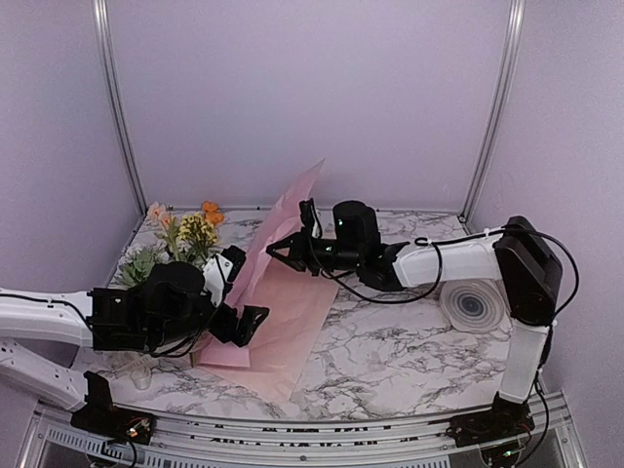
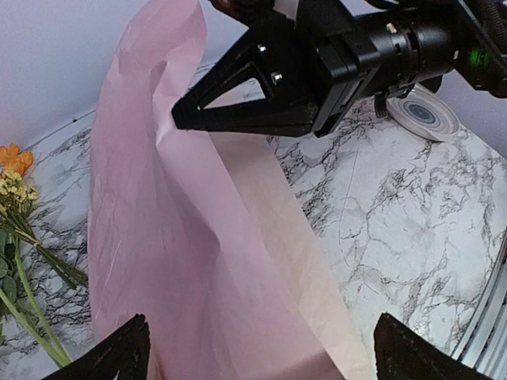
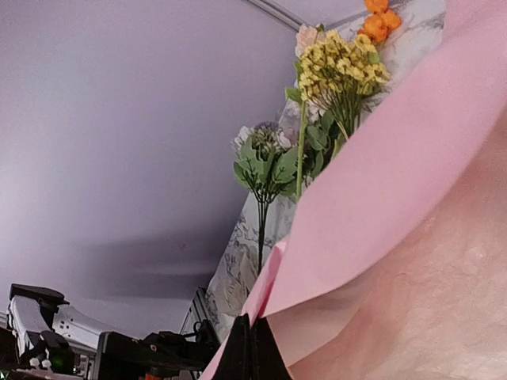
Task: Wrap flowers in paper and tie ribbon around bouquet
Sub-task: Pass from the right arm to the left
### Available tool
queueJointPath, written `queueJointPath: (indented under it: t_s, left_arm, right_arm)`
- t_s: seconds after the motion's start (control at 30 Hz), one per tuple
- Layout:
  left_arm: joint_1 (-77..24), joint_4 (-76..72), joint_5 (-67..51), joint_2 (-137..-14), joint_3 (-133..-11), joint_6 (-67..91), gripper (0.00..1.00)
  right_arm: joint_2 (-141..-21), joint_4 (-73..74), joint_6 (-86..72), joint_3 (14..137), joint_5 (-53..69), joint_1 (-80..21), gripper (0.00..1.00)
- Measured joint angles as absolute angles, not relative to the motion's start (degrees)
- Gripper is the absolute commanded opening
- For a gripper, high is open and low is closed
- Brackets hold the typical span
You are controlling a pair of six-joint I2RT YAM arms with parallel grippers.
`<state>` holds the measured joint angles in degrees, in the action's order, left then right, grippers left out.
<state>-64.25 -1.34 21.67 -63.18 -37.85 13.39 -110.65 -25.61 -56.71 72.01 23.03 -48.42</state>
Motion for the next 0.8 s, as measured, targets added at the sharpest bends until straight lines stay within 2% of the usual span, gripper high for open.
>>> queueJointPath:
  t_s: [0.23,0.33,0.47,0.6,0.7,0.73,0.8]
  left_arm:
    - [-68.95,5.26,39.11,-75.11,-50.39,12.82,0.99]
    - [-68.95,8.62,44.34,-76.86,-52.58,13.52,0.92]
    - [-68.95,12.19,47.81,-77.17,-53.30,15.44,0.65]
    - [-68.95,14.09,48.71,-77.17,-53.30,16.88,0.28]
    - [-68.95,14.96,49.06,-76.99,-53.17,18.02,0.06]
    - [-68.95,14.90,49.08,-76.75,-52.95,18.39,0.00]
    - [-68.95,14.87,48.90,-75.68,-52.29,18.85,0.00]
  right_arm:
    - [-104.75,-22.68,-52.18,71.99,14.41,-52.29,0.00]
    - [-102.37,-20.84,-49.84,71.72,11.07,-53.12,0.00]
    - [-100.88,-20.38,-48.16,71.57,9.30,-53.12,0.00]
    - [-100.01,-20.58,-46.94,70.59,8.67,-53.12,0.00]
    - [-100.01,-20.47,-46.13,69.93,8.80,-53.12,0.00]
    - [-100.01,-20.45,-45.71,69.82,8.86,-53.12,0.00]
    - [-100.01,-20.47,-44.84,69.82,9.04,-53.12,0.00]
